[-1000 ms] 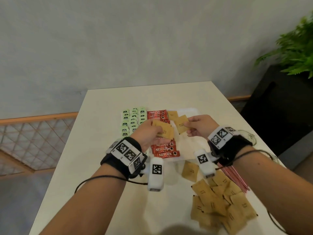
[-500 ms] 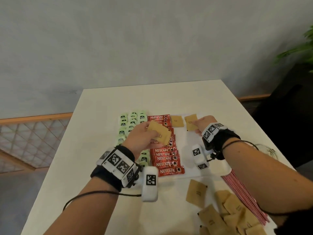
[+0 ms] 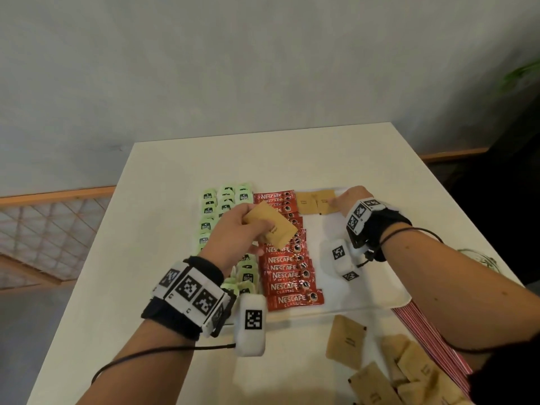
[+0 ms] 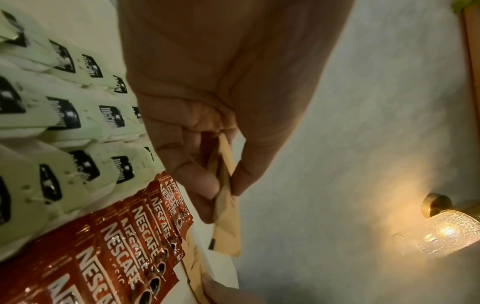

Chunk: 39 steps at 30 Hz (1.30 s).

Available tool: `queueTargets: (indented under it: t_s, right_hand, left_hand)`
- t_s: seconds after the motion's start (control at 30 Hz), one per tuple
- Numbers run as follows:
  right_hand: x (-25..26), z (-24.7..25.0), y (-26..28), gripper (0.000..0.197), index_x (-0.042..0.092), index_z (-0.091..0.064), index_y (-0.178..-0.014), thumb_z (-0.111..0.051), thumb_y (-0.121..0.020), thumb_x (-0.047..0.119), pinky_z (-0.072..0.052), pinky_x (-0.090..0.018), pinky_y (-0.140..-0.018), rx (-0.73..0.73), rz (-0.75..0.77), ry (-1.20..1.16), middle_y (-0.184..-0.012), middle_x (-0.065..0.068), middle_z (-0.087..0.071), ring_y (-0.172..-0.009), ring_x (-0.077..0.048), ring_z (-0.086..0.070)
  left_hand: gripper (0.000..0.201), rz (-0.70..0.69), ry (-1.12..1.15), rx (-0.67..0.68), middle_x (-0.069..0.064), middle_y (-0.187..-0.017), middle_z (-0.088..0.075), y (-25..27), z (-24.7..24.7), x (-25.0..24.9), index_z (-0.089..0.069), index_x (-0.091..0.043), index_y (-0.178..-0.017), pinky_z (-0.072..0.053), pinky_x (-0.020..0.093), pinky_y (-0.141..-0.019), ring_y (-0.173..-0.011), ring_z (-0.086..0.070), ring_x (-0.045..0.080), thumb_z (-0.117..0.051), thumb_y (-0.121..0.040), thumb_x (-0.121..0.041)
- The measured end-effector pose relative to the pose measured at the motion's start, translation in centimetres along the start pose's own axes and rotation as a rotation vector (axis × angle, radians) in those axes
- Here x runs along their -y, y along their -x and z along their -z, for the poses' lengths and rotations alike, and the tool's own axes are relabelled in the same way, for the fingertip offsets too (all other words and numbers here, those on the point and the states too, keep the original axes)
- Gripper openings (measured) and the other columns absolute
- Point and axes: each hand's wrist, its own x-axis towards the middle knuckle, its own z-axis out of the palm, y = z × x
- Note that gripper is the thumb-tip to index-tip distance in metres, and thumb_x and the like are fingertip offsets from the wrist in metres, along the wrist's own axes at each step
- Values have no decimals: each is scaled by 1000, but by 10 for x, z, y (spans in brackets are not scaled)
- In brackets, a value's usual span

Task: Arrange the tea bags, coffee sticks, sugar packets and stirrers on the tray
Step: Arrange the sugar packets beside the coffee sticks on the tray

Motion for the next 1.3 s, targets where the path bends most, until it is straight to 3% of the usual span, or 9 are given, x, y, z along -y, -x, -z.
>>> queueTargets:
  t_s: [0.13,0.27,0.33,0.43,0.63,0.87,1.0,1.17,1.3]
  right_hand:
    - [3,-2,4,36,5,-62,-91,-67,-86,40,-42,-30,-70,2,25,-77,-93,-11,-63,-81,-28,-58]
    - [1,2,26,63,2,-59,-114,-64,-80,54,-46,-32,-71,-70,46,-160,-114,-18,-63,-90,-31,-61]
    - [0,6,50,56,3,-63,-113,-57,-88,54,-47,-35,-77,-56,177,-223,-112,-20,-64,-93,-31,-62]
    - [-8,19,96,40,13,-67,-101,-53,-94,49,-40,-28,-66,108,342,-396,-98,-5,-68,-72,-15,-55]
    - [-31,40,146,19,12,-72,-83,-70,-87,31,-37,-15,-55,266,508,-393,-62,8,-59,-53,-4,-50]
    - [-54,49,146,16,3,-70,-94,-73,-85,16,-50,-19,-53,270,437,-555,-70,-7,-62,-54,-10,-55]
    - [-61,46,133,23,-6,-65,-105,-71,-86,6,-55,-20,-52,293,333,-663,-72,-9,-64,-52,-12,-58]
    - [-55,30,99,26,0,-65,-107,-73,-84,9,-55,-22,-50,269,194,-609,-79,-6,-66,-56,-13,-60]
    - [-40,13,80,13,5,-67,-92,-73,-85,14,-58,-35,-76,209,142,-516,-82,-9,-66,-71,-21,-62]
  left_hand:
    - [34,10,20,-16,9,-101,-68,2,0,2,-58,-12,-119,-50,21,-51,-76,-64,17,-70,-88,-12]
    - [32,2,69,16,10,-99,-72,11,-7,0,-61,-10,-115,-52,20,-53,-74,-67,14,-73,-86,-14]
    - [34,-10,94,26,10,-100,-72,16,-12,-2,-60,-9,-116,-51,20,-52,-69,-68,10,-73,-85,-12]
    - [35,-36,82,21,8,-100,-72,23,-23,-7,-61,-11,-116,-51,20,-53,-68,-67,8,-75,-84,-13]
    - [25,-32,73,30,8,-94,-73,37,-47,-18,-63,-15,-111,-56,25,-60,-75,-69,17,-72,-88,-19]
    - [15,66,221,-5,14,-99,-69,50,-58,-29,-58,-6,-112,-56,27,-58,-70,-69,18,-50,-100,-10]
    - [22,59,161,-53,17,-110,-66,52,-54,-27,-50,-4,-121,-59,27,-59,-88,-72,24,-49,-99,-5]
    - [15,30,76,-113,16,-105,-65,52,-41,-24,-51,-3,-112,-52,20,-50,-75,-71,18,-53,-97,-4]
    - [18,33,28,-109,16,-110,-65,44,-29,-20,-50,-5,-113,-53,21,-51,-74,-71,19,-57,-96,-7]
